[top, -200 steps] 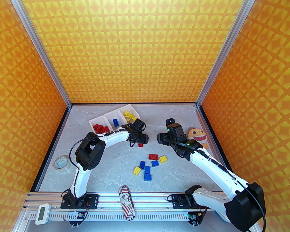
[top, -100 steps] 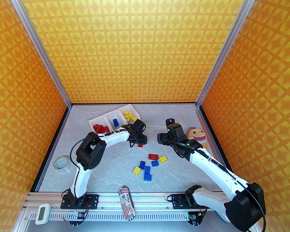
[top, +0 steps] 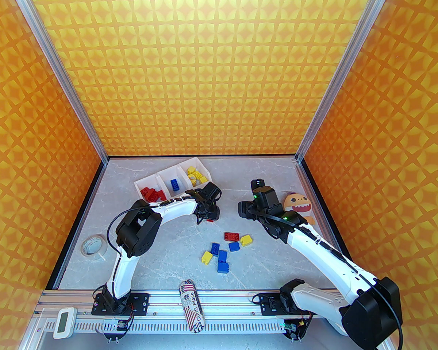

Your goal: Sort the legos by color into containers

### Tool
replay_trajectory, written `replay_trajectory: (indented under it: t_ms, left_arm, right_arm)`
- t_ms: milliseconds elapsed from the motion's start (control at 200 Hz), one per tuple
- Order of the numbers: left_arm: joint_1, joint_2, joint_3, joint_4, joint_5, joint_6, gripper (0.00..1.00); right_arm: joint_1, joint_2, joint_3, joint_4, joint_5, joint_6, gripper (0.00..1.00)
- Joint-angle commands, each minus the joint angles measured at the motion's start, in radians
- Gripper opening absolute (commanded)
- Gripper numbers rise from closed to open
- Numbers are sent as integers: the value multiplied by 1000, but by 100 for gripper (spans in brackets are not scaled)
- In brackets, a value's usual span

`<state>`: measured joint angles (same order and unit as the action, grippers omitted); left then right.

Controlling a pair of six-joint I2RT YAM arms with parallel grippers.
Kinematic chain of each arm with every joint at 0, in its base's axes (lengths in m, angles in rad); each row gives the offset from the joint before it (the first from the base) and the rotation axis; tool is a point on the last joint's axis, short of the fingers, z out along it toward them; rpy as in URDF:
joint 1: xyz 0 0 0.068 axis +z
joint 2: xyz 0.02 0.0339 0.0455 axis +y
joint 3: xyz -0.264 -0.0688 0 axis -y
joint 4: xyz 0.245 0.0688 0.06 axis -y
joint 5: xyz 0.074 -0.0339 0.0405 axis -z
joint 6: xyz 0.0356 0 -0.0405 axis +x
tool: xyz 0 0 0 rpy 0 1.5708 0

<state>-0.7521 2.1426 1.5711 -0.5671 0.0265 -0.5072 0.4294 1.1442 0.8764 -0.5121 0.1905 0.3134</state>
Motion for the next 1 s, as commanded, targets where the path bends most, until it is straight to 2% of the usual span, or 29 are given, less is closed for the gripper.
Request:
replay_trajectory:
  t_ms: [0, 180, 340, 575, 775, 995]
  left_arm:
    - [2, 11, -4, -75, -88, 21, 34]
    - [24, -112, -74, -90, -123, 67, 33]
    - [87, -269, -147, -120, -133, 89, 33]
    - [310, -444, -233, -152, -164, 99, 33]
    - [483, -427, -216, -147, -158, 116, 33]
    - [578, -327, -123, -123, -111, 132, 33]
  right_arm:
    - [-3, -15, -2, -17, 25, -3, 71]
    - [-4, -17, 4, -17, 24, -8, 71]
    - [-4, -24, 9, -9, 13, -9, 71]
    - [-3, -26, 13, 1, -30, -8, 71]
    - [-4, -35, 24, 6, -74, -2, 71]
    - [-3, -47, 20, -3, -103, 0, 70]
